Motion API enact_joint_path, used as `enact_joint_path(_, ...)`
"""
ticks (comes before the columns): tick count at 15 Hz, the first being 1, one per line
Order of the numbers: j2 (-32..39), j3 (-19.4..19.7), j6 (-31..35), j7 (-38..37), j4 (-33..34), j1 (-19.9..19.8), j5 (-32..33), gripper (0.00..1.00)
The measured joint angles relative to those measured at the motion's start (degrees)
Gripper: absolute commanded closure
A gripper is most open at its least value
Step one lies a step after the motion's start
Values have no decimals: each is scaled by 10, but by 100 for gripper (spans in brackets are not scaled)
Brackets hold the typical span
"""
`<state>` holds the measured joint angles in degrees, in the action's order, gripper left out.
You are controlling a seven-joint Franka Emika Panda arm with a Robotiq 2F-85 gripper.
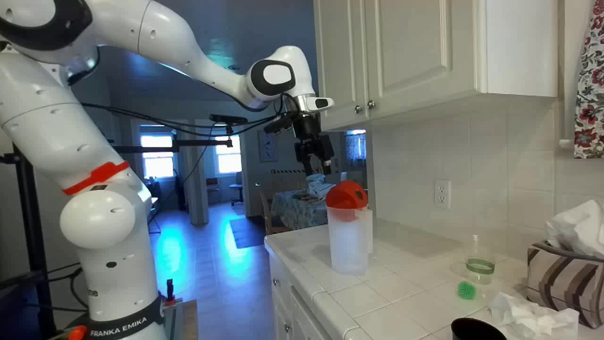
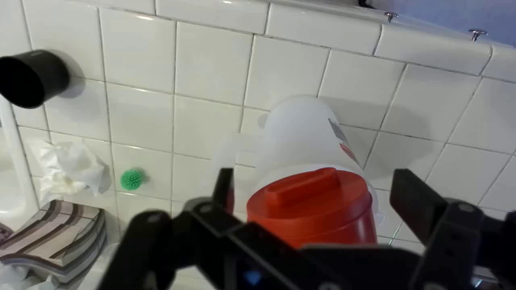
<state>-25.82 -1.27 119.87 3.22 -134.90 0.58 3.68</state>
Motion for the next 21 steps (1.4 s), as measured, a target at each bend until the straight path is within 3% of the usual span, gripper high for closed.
enact_joint_path(8,1,-1,3,-16,0,-1,0,0)
enact_joint_path(17,52,-43,46,-235,1,-25,11,0)
enact_joint_path(21,61,-46,100,-301,1,-25,11,0)
